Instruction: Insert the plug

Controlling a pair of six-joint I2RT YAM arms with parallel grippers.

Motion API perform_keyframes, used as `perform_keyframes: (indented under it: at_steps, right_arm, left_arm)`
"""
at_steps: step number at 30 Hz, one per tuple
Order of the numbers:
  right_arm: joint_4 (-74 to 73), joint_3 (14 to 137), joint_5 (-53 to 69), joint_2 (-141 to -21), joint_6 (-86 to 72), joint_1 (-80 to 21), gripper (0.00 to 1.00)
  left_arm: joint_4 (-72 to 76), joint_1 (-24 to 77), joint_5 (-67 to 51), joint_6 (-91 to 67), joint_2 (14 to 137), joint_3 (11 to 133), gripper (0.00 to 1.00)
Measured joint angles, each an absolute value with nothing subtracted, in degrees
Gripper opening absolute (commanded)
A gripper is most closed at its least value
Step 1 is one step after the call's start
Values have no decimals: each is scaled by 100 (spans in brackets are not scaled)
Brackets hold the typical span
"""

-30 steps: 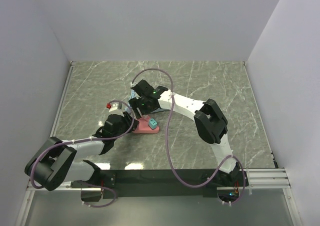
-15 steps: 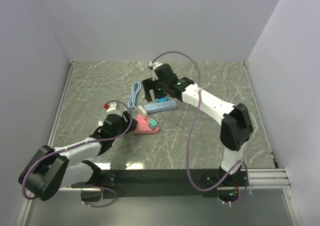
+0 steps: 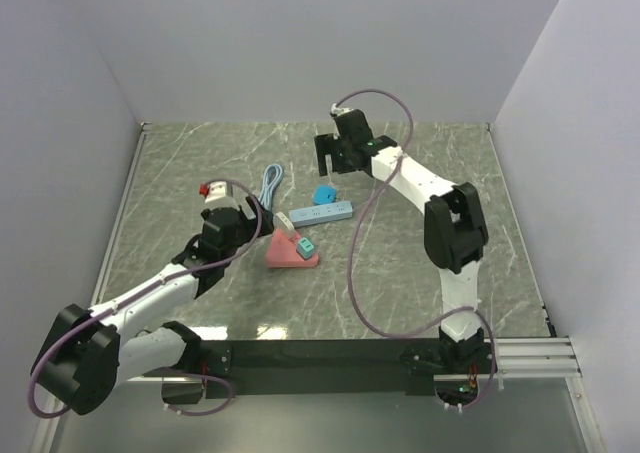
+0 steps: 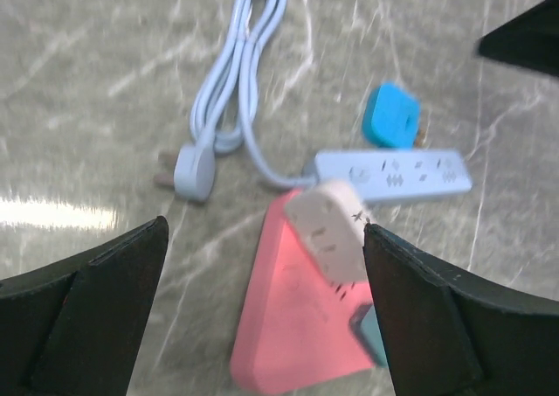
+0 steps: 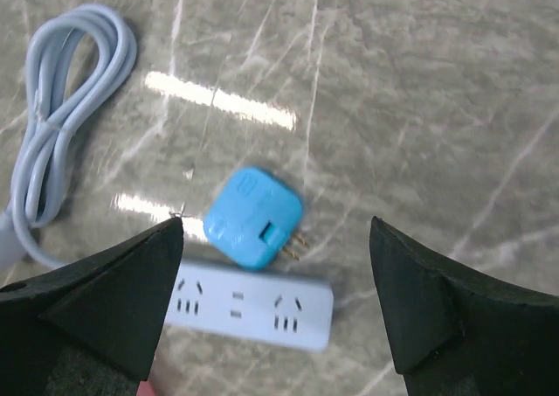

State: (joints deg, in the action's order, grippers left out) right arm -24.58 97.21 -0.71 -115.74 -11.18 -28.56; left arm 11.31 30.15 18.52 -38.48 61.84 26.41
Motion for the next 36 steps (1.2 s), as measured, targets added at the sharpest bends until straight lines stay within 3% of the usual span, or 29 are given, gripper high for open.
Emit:
perform_keyframes:
  at_steps: [8, 34, 36]
  right_arm:
    - [-2794, 10715, -242, -12606, -1214, -2910, 91]
    - [-3114, 10873, -655, -13386, -1085, -3400, 91]
    - [-3114, 10868, -668, -13386, -1076, -3400, 87]
  left_arm:
    - [1181, 2930, 1959, -3535, 6707, 3310, 99]
    - [1278, 2742, 1726, -3459, 6630, 3116, 99]
    - [1282, 2740, 1726, -3461, 6622, 3116, 99]
